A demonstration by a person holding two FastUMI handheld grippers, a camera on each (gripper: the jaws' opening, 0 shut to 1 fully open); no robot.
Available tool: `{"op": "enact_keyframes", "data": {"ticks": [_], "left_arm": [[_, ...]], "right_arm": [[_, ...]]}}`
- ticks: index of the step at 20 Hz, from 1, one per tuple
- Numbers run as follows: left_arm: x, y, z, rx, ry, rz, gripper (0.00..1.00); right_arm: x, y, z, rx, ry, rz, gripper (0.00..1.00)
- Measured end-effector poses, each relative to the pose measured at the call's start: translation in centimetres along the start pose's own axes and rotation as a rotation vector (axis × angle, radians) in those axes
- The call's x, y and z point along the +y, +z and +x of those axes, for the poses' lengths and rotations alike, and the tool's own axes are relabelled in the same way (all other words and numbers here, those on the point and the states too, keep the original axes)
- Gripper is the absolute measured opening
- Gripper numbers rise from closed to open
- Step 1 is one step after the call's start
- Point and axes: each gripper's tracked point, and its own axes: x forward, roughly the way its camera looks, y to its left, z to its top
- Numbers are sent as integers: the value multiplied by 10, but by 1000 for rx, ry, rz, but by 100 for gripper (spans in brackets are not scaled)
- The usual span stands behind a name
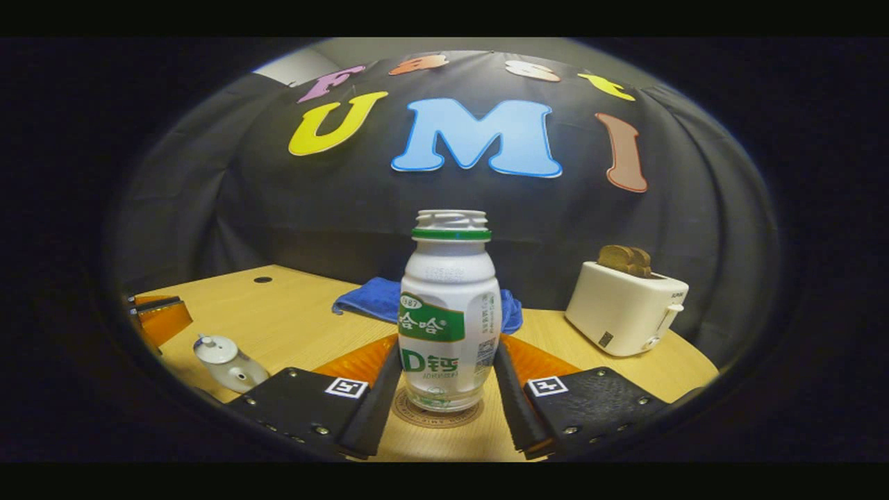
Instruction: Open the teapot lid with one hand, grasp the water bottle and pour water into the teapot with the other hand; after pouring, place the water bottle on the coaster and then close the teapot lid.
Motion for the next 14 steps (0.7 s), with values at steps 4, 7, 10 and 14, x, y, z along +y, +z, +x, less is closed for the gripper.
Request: {"op": "enact_keyframes", "data": {"ticks": [4, 7, 10, 14], "left_arm": [[-1, 0, 0, 0, -4, 6, 0], [-3, 1, -1, -4, -7, 13, 0], [-3, 1, -1, -6, -8, 16, 0], [-2, 2, -1, -9, -7, 13, 21]], "right_arm": [[2, -8, 4, 20, 4, 30, 69], [5, -12, 5, 36, 11, 33, 69], [5, -20, 7, 54, 14, 52, 69], [2, -24, 7, 64, 5, 60, 69]]}}
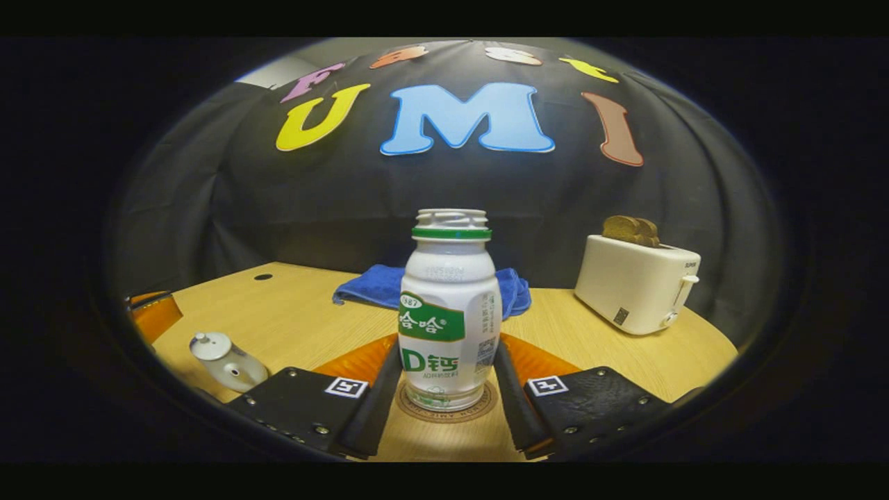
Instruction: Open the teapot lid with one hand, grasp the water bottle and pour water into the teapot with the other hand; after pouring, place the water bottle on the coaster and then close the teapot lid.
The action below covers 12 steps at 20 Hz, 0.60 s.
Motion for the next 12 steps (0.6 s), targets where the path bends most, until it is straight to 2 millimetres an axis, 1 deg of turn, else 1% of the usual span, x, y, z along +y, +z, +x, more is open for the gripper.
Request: {"op": "enact_keyframes", "data": {"ticks": [5, 6, 7, 8, 10, 11, 12], "left_arm": [[0, 0, -1, -1, -2, -4, 21], [-1, 0, -1, -1, -1, -4, 100], [0, 0, 0, -1, -1, -4, 100], [-1, 0, -1, 0, -3, -4, 100], [-2, 0, -1, -2, -6, -4, 67], [-3, 1, -1, -4, -7, -3, 50], [-3, 2, -1, -5, -8, -2, 33]], "right_arm": [[-1, -1, 0, 2, -2, -4, 69], [-1, 0, 0, 2, -5, 2, 69], [-2, 0, -1, 0, -6, 8, 74], [-4, 1, -1, -4, -11, 9, 74], [-5, 5, -4, -20, -17, 14, 87], [-6, 8, -7, -31, -18, 20, 97], [-5, 10, -9, -41, -18, 27, 99]]}}
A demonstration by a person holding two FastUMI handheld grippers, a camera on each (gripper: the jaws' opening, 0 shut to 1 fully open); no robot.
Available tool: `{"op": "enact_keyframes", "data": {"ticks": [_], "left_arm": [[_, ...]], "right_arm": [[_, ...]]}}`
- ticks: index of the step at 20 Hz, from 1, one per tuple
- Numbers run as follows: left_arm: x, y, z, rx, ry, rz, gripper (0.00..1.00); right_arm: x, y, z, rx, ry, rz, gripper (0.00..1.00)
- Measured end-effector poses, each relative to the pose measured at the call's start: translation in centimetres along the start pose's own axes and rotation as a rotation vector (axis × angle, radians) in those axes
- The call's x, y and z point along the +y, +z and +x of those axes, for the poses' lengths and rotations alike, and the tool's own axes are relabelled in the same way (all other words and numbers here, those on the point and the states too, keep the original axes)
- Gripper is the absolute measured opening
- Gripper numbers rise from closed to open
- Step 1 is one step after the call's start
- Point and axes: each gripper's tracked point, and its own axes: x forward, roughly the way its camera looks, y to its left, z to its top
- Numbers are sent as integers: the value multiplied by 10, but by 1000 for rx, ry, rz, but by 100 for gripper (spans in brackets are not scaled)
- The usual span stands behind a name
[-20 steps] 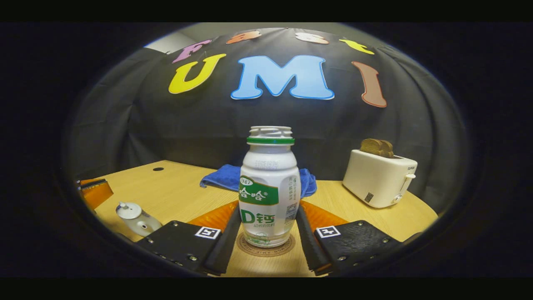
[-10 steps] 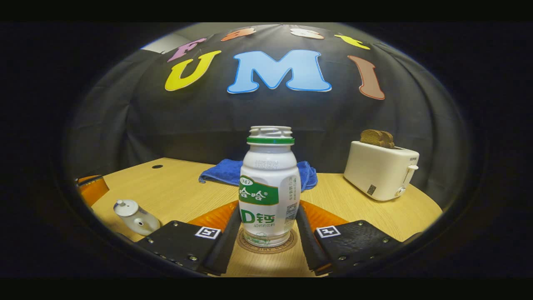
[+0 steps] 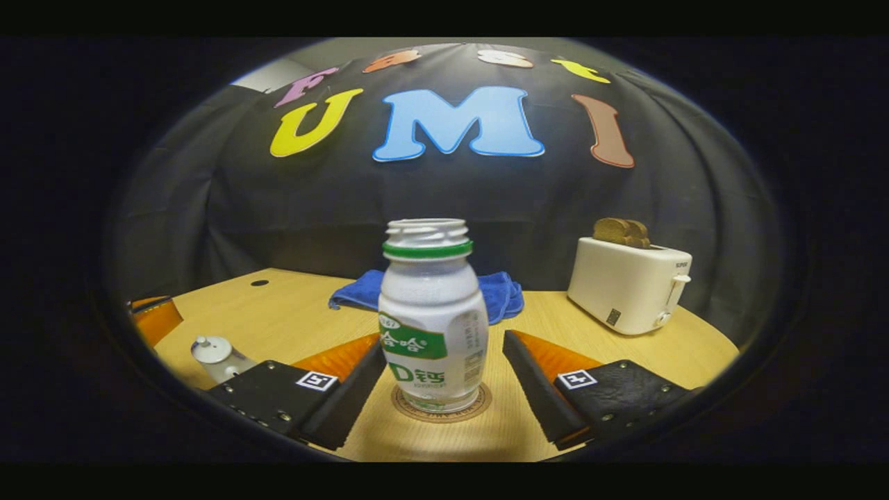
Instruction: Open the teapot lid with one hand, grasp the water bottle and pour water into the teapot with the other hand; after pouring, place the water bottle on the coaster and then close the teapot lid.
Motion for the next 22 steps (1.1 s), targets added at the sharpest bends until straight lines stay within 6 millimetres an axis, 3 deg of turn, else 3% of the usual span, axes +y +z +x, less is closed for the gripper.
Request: {"op": "enact_keyframes", "data": {"ticks": [2, 9, 10, 16, 22], "left_arm": [[-2, 2, -2, -6, -2, 2, 0], [-15, 6, -22, -37, -1, 19, 0], [-18, 5, -27, -40, 2, 22, 21], [-35, -13, -53, -8, -5, 6, 20], [-43, -21, -64, 10, 9, 51, 20]], "right_arm": [[-2, 4, -5, -18, -8, 4, 99], [4, 11, -49, -67, -27, 33, 99], [6, 11, -59, -71, -32, 39, 99], [12, 7, -114, -118, -80, 44, 99], [25, -7, -142, -131, -102, 19, 99]]}}
